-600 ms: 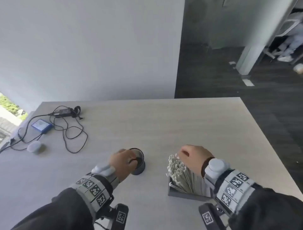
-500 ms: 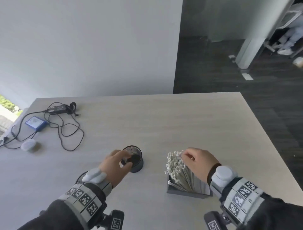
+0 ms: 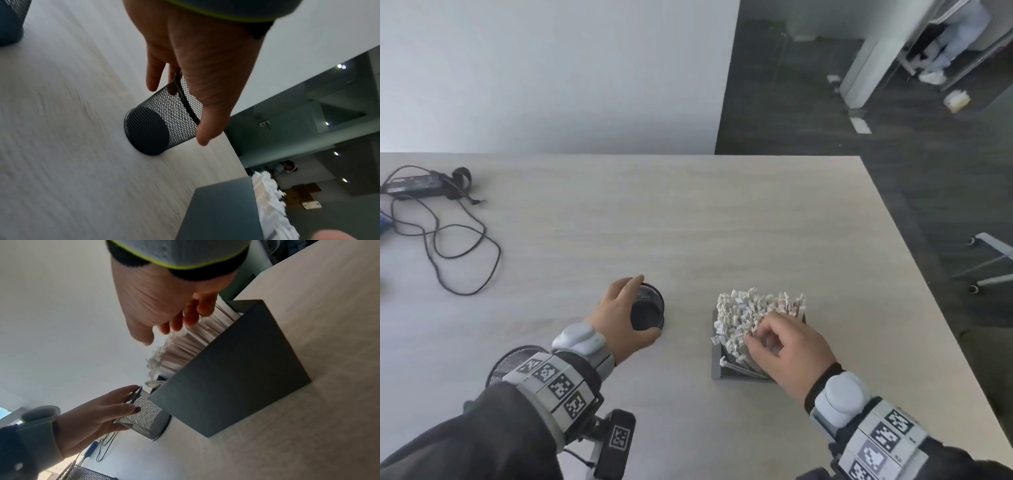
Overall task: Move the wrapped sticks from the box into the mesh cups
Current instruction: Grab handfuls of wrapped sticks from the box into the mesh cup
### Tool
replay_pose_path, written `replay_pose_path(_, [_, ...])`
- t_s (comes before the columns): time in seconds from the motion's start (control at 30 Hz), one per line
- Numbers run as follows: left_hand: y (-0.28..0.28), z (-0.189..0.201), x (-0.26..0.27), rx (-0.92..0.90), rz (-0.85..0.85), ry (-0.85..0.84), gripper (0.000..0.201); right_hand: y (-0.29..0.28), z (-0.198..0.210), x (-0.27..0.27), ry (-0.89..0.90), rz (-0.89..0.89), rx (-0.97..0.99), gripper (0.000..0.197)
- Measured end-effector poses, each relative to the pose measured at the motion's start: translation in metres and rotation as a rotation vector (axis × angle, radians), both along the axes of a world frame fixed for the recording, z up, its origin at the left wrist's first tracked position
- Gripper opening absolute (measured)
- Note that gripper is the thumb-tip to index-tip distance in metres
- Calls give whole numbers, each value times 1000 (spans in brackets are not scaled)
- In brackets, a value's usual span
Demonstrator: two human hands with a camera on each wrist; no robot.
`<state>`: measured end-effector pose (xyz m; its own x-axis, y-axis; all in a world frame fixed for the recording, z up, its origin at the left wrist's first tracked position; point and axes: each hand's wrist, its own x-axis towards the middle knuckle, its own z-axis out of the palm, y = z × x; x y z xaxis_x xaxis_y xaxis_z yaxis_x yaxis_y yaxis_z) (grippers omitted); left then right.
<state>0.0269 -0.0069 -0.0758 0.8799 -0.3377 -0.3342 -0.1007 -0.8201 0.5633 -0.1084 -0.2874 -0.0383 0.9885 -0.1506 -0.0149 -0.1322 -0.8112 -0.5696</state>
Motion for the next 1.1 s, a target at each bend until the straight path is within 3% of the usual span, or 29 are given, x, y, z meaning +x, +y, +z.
replay_pose_path(0.17, [-16, 1, -11, -34, -92, 28, 101, -3, -6, -6, 263, 6, -62, 48])
replay_pose_path(0.43, [-33, 6, -23, -43, -78, 15, 100, 4, -9, -3, 389, -36, -24, 75])
replay_pose_path(0.73, [-39, 6, -33, -81, -31, 26, 101, 12, -18, -4, 215, -21, -53, 31])
replay_pose_path(0.97, [-47, 3, -44, -90, -52, 33, 101, 13, -21, -3, 223, -35, -29, 48])
replay_pose_path(1.1, [-47, 2, -45, -95, -52, 34, 101, 12, -22, -2, 200, 7, -75, 37])
